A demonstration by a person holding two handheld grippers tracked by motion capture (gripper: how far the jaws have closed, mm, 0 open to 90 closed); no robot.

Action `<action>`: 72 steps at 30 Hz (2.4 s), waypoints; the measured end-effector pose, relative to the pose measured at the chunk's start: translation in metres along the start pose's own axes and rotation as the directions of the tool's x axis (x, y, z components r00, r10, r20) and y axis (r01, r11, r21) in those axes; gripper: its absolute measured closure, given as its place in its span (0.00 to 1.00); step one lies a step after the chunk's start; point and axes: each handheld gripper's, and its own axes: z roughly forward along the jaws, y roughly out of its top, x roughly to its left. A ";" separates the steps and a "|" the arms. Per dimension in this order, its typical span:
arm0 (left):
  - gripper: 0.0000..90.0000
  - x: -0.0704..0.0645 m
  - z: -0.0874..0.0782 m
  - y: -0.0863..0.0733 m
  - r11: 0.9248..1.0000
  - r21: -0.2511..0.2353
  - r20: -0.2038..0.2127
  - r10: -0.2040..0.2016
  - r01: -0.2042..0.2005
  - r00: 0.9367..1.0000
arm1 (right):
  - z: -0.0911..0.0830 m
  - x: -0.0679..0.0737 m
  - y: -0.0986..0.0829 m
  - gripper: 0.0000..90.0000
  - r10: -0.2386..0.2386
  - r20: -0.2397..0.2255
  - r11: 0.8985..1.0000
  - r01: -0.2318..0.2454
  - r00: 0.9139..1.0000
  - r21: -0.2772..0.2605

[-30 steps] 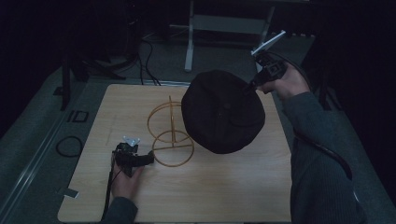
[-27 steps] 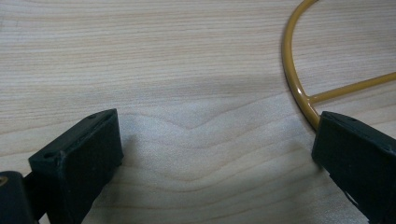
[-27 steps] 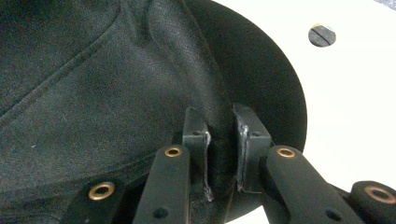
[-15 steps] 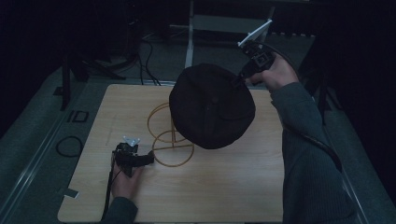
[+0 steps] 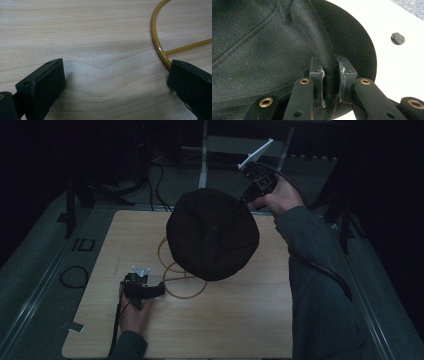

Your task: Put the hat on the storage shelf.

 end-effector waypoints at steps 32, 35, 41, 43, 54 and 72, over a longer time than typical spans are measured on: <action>0.01 0.000 0.000 0.000 1.000 -0.003 0.000 0.000 0.000 1.000 | 0.060 0.022 0.031 0.84 -0.015 -0.004 0.999 0.016 1.000 0.034; 0.01 0.000 0.000 0.000 1.000 -0.003 0.000 -0.001 0.001 1.000 | 0.067 0.026 0.034 0.84 -0.021 0.010 0.998 0.021 1.000 0.054; 0.01 0.000 0.000 0.000 1.000 -0.002 0.000 0.002 -0.002 1.000 | 0.074 0.035 0.041 0.83 -0.033 0.029 0.998 0.032 0.999 0.047; 0.01 0.000 0.000 0.000 1.000 -0.001 0.000 0.001 -0.001 1.000 | 0.078 0.036 0.042 0.83 -0.033 0.032 0.998 0.031 0.999 0.046; 0.01 0.000 0.000 0.000 1.000 0.000 0.001 0.000 0.000 1.000 | 0.102 0.036 0.043 0.82 -0.013 0.059 0.998 0.010 0.998 0.055; 0.01 0.000 0.000 0.000 1.000 -0.003 0.002 -0.005 0.005 1.000 | 0.114 0.037 0.042 0.62 -0.038 0.037 0.999 0.038 0.999 0.010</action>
